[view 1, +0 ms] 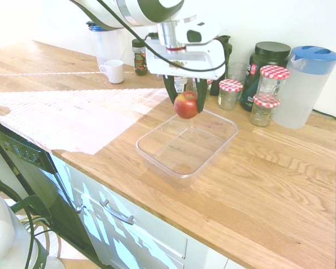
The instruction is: Put the apple into the container
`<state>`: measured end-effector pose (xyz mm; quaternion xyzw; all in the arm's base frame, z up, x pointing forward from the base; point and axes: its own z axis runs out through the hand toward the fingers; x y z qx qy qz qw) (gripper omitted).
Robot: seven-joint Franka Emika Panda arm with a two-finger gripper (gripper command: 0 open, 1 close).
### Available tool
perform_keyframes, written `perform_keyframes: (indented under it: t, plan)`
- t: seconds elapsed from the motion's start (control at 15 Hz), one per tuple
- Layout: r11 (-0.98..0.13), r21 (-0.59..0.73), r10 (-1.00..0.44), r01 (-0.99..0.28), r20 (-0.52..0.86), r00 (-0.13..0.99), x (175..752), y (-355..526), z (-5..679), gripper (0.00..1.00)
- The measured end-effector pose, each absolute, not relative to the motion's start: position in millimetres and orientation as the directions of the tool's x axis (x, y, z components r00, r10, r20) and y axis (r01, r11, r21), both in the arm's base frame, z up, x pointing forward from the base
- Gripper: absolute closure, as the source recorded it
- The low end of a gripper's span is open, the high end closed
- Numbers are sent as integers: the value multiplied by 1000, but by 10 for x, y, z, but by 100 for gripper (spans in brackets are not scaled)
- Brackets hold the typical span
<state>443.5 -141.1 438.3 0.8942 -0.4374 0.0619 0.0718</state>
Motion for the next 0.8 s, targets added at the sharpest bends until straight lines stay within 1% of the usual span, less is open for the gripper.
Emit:
perform_keyframes:
  t: [0.2,0.4,0.73,0.8]
  plan:
    - [-597,88,-788,-798,121,603,4411,-1560,4120,100]
    - [-594,73,-798,-801,69,598,4412,-1550,3893,100]
    - [-588,61,-802,-806,81,592,4532,-1559,3648,100]
    - [-583,58,-806,-810,85,586,4560,-1556,3594,0]
